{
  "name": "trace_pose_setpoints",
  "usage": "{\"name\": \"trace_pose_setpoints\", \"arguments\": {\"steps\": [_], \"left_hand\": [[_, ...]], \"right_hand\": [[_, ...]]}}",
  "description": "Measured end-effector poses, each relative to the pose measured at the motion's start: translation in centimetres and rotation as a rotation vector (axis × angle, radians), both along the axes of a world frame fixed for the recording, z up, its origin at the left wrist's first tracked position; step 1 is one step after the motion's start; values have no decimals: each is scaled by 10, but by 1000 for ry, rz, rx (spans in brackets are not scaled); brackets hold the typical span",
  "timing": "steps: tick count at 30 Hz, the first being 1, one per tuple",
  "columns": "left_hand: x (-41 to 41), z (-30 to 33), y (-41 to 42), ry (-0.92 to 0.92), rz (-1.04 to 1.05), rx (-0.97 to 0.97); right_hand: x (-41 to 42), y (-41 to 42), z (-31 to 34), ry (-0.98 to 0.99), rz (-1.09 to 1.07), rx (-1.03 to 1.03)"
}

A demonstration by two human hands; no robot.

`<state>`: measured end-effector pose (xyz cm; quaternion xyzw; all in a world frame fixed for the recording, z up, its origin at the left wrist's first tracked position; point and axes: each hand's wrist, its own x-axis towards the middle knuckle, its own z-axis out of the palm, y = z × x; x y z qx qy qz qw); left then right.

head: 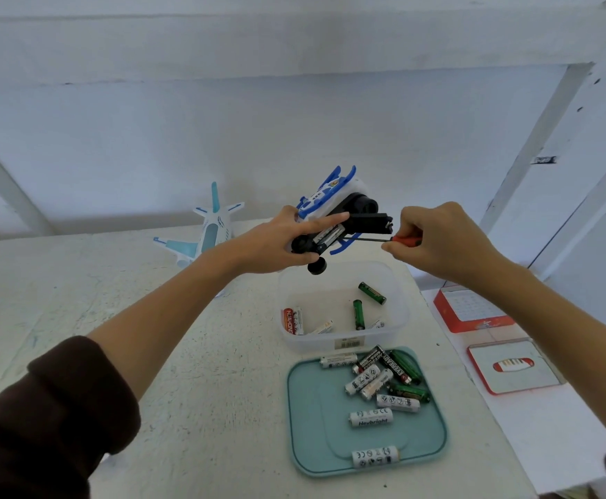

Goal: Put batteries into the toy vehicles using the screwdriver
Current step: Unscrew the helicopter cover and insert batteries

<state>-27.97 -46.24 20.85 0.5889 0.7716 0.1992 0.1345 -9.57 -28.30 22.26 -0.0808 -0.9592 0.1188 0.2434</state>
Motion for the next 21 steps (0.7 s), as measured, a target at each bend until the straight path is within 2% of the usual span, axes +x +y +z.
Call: {"name": "trace_pose_setpoints", "arguments": {"steps": [4, 10, 21], "left_hand": [[-5, 0, 0, -5, 20, 2], [-3, 3, 0, -18, 6, -6], [2, -1, -2, -18, 17, -35]], "right_hand": [[1, -5, 5, 30, -71, 49], [-9, -15, 10, -56, -90, 123], [-11, -10, -4, -1, -27, 66]]}}
